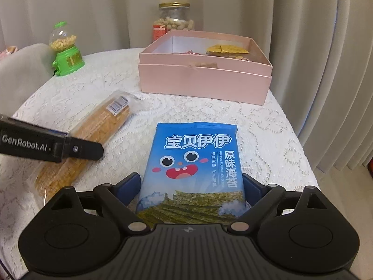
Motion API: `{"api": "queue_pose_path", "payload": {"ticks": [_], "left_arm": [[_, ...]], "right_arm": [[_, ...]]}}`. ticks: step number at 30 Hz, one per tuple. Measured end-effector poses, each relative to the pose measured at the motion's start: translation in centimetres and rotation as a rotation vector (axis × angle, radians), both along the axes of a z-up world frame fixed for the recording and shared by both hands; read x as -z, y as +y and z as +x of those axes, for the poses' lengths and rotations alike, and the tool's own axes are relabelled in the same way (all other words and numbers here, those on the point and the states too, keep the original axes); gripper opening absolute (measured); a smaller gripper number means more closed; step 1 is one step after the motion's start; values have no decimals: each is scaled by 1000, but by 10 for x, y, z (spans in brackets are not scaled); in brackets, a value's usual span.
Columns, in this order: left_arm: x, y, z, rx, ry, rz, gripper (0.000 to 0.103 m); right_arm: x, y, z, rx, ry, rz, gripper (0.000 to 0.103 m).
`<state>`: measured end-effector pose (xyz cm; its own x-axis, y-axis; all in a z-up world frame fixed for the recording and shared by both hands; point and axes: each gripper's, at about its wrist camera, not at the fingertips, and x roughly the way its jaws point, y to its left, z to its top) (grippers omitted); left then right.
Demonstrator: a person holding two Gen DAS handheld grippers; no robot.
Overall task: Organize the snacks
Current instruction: 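Grasp the tan breadstick bag with the left gripper while the right grasps the blue seaweed bag, then carry both bags over the pink box and open both grippers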
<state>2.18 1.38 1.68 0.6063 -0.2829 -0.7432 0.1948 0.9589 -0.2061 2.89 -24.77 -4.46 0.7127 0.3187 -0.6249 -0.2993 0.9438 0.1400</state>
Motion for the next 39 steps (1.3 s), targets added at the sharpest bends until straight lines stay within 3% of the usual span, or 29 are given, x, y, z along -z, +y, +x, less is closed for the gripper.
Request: {"api": "queue_pose_path", "payload": {"ticks": [3, 7, 15, 26, 29, 34, 39], "left_arm": [[1, -3, -4, 0, -19, 14, 40], [2, -4, -8, 2, -35, 24, 40], [5, 13, -7, -44, -27, -103, 40], [-6, 0, -14, -36, -47, -47, 34], [-32, 2, -17, -20, -94, -99, 34], [-114, 7, -17, -26, -335, -114, 34], [-174, 3, 3, -32, -450, -126, 34]], "right_arm": [[-2, -1, 4, 5, 17, 0, 93], [-7, -2, 3, 20, 8, -22, 85], [-23, -14, -10, 30, -49, -1, 84], [-23, -31, -17, 66, -92, 31, 84], [-28, -40, -20, 85, -112, 44, 84], [-38, -57, -23, 117, -134, 83, 84], [-73, -72, -21, 88, -199, 157, 84]]}}
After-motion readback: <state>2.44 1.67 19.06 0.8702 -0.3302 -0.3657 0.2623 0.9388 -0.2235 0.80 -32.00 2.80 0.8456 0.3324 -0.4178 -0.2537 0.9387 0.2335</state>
